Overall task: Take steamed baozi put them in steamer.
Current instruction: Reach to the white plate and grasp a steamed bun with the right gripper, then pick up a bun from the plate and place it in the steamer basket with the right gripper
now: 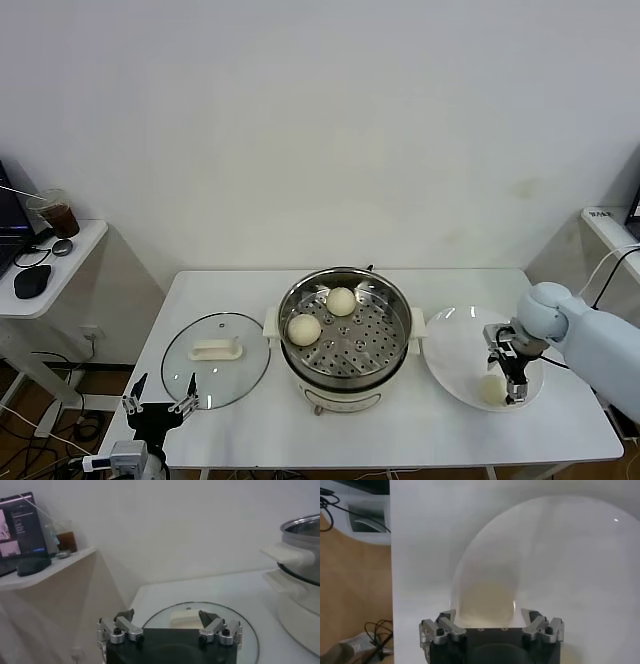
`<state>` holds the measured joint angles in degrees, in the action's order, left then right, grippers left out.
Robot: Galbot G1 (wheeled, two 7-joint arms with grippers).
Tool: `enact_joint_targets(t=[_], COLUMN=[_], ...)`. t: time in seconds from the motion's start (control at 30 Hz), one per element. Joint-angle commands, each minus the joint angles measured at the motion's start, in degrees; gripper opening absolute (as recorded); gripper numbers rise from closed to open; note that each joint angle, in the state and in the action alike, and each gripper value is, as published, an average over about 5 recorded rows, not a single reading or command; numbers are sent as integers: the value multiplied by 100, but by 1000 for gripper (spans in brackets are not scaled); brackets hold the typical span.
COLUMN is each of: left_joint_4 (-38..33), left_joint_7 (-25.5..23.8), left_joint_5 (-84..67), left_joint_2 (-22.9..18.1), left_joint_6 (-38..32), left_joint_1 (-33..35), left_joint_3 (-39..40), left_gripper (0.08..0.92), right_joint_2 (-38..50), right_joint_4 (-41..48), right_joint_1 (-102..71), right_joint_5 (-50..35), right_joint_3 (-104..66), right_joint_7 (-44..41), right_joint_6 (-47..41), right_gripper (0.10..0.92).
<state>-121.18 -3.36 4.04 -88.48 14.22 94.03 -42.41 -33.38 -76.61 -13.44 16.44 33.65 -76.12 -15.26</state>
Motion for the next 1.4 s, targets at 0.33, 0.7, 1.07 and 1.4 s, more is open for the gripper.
enact_joint_targets(t=[0.33, 0.7, 1.07, 1.4], left_joint_4=[29, 49, 140, -94], left_joint_7=[-3, 1, 43, 39], left_joint_5=[10, 14, 7, 9], left_joint_2=[-5, -16, -32, -75], left_joint_6=[0, 0, -22, -28], left_joint_1=[-13, -28, -161, -143], left_joint_3=[1, 13, 33, 67], left_gripper=[823, 823, 823, 823], right_joint_2=[-62, 4, -295, -1814], right_joint_4=[115, 144, 209, 712], right_joint_1=[-88, -18, 2344, 4737], right_joint_5=[54, 8, -959, -2707], right_joint_3=[-46, -95, 895, 2139], right_joint_7=[-102, -120, -314, -429], right_joint_6=[-1, -16, -48, 858], right_gripper=[646, 464, 450, 458])
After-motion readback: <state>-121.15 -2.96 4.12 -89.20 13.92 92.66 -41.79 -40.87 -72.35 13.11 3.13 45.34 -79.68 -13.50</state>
